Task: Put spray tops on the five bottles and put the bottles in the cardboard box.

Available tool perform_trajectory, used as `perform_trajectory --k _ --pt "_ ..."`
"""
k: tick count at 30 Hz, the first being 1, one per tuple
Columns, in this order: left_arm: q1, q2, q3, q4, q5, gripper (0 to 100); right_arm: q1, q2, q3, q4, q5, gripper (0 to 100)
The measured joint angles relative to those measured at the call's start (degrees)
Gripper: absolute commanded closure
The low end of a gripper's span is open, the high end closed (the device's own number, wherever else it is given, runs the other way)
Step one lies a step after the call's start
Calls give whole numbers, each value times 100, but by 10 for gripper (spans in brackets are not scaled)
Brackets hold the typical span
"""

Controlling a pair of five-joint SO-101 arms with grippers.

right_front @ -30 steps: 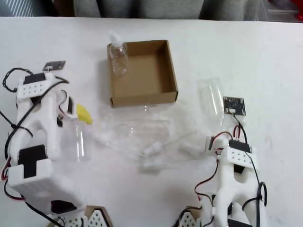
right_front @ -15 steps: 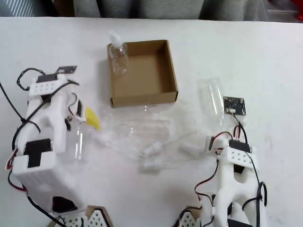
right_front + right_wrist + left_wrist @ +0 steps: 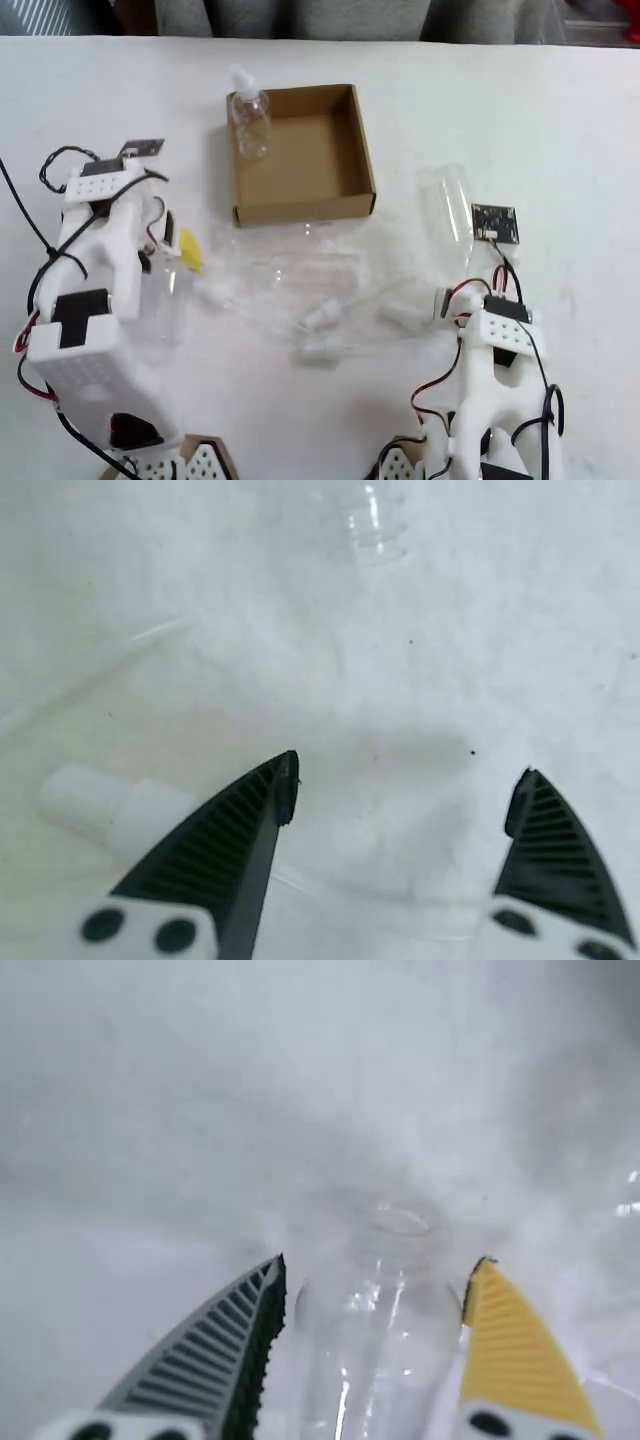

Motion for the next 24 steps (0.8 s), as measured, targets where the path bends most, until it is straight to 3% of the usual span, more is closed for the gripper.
perform_trajectory --k 3,10,19,24 --pt "0 0 0 0 0 753 0 0 0 -62 0 698" --pt "-299 18 0 -88 0 934 9 0 0 -88 0 698" --pt "-897 18 -44 -202 9 929 35 0 0 -88 0 698" --pt "-967 26 -114 -211 202 814 35 0 0 -88 0 698"
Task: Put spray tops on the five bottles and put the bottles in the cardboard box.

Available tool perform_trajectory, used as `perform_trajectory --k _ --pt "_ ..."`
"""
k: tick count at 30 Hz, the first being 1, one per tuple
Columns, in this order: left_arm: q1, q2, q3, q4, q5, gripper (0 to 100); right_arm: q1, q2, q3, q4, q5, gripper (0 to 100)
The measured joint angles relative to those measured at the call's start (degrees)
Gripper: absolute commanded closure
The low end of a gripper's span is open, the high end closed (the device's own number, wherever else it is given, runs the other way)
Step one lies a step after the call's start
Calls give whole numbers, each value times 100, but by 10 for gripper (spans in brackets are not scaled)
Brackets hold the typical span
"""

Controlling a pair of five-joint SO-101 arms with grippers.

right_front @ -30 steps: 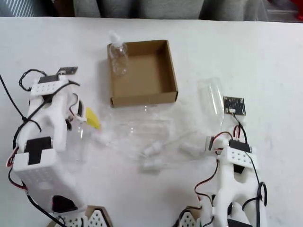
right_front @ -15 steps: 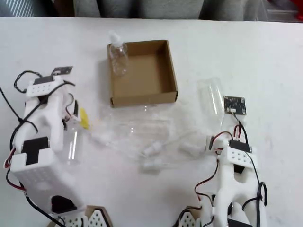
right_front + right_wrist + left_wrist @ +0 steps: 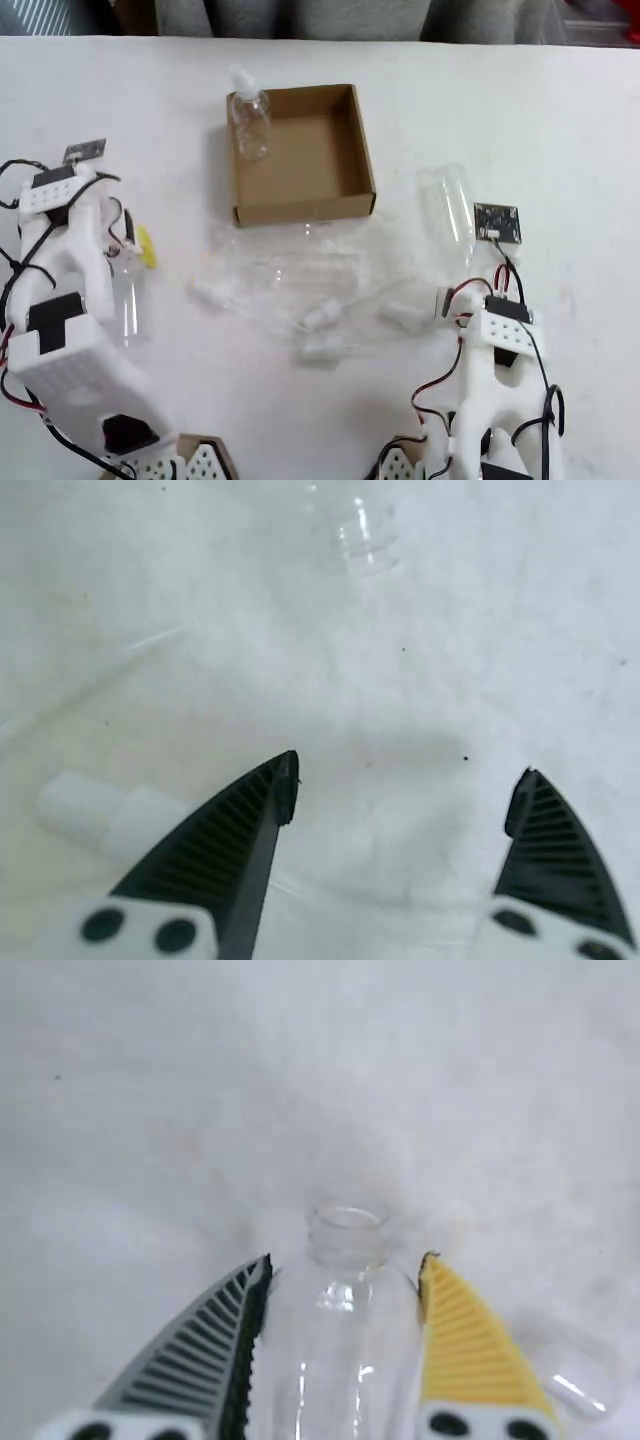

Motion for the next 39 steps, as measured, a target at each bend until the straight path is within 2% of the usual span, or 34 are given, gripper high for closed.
perform_trajectory --k 2,11,21,27,34,39 --pt "0 0 0 0 26 786 0 0 0 0 0 698" --pt "-9 0 0 26 18 782 0 0 0 0 0 698" --pt "-9 -35 0 316 -721 779 0 0 0 0 0 698" --pt "-9 -105 0 316 -1046 666 0 0 0 0 0 698" --pt "-9 -114 0 316 -1073 664 0 0 0 0 0 698" --pt "-9 -114 35 316 -1415 664 0 0 0 0 0 698"
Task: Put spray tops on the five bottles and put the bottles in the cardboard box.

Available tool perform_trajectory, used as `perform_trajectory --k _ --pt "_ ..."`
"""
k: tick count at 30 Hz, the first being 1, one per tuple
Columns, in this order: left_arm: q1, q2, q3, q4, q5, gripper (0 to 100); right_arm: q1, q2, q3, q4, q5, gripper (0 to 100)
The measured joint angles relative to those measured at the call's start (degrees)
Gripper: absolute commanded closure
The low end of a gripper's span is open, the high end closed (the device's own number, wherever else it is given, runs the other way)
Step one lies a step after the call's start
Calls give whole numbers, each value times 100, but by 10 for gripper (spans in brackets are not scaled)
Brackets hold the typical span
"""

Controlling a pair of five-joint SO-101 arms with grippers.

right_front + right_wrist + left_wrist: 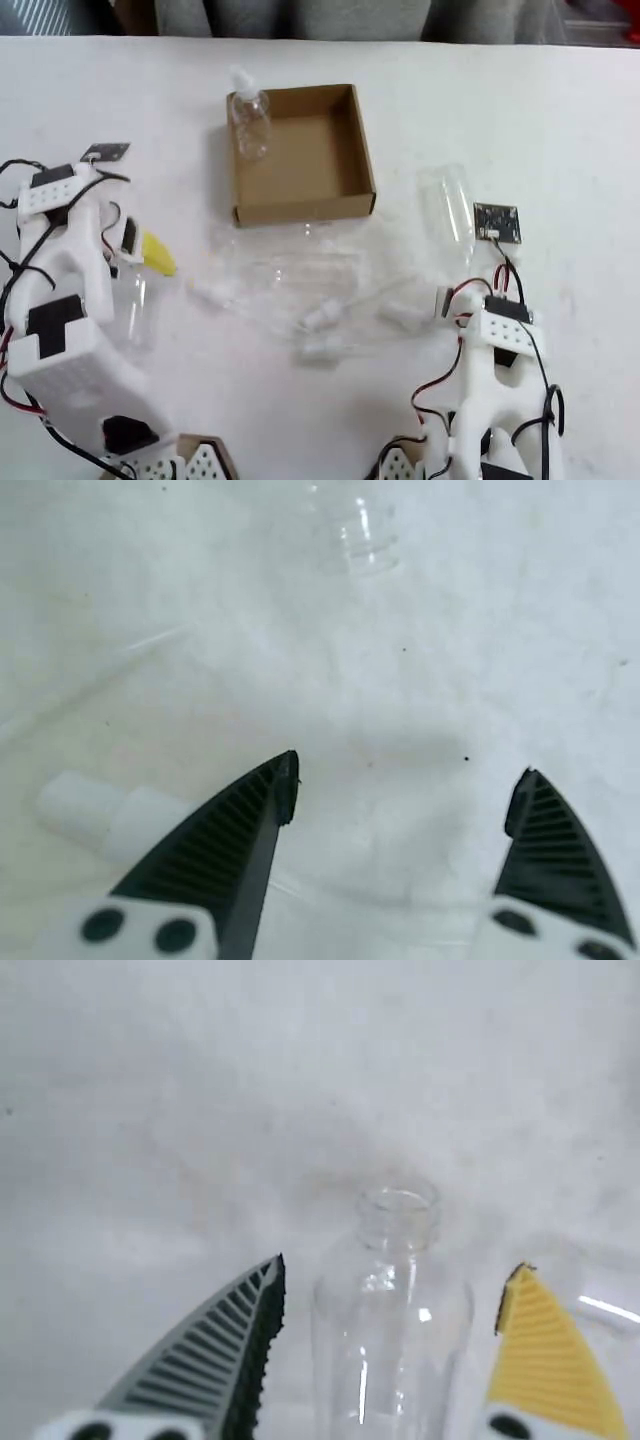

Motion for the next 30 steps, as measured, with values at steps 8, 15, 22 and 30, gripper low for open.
perform_trajectory --k 8,15,22,30 --pt "9 -9 141 0 -659 665 0 0 0 0 0 698" --pt "9 -9 141 -35 -686 665 0 0 0 0 0 698" --pt "167 -18 791 -818 -615 665 0 0 0 0 0 698" --pt "202 -114 914 -1064 -299 901 0 0 0 0 0 698"
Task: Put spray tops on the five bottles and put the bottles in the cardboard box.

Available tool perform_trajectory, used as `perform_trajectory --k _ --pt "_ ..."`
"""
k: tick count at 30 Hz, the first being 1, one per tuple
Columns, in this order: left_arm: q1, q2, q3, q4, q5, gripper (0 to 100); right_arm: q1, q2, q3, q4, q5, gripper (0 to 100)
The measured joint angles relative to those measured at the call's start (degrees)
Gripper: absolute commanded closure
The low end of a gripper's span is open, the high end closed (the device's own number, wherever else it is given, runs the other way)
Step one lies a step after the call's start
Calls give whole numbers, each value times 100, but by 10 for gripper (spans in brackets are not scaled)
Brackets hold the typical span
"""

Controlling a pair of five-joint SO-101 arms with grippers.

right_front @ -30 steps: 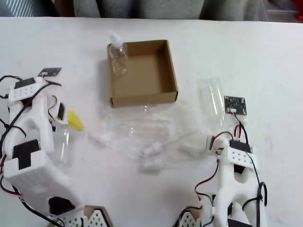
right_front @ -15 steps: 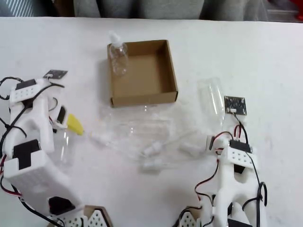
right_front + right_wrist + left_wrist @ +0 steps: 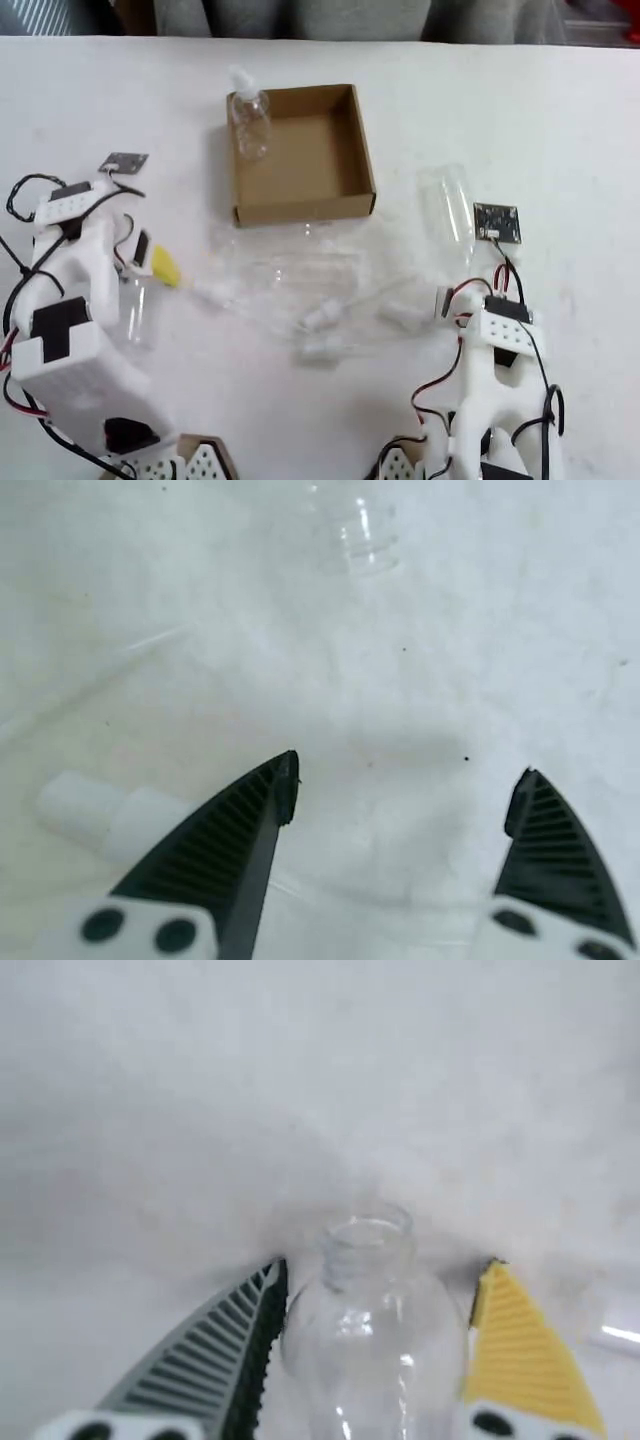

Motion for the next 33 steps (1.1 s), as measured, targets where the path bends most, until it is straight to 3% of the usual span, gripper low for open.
perform_trajectory --k 1,15,19,26,33 --pt "0 0 0 0 0 941 0 0 0 0 0 698" --pt "132 -246 35 -62 132 937 0 0 0 0 0 698" --pt "132 -1020 35 -132 651 936 0 0 0 -105 0 698" --pt "132 -2585 141 -343 818 936 0 0 0 -105 0 698" --pt "633 -4097 1521 -1363 835 932 0 0 0 -105 0 698"
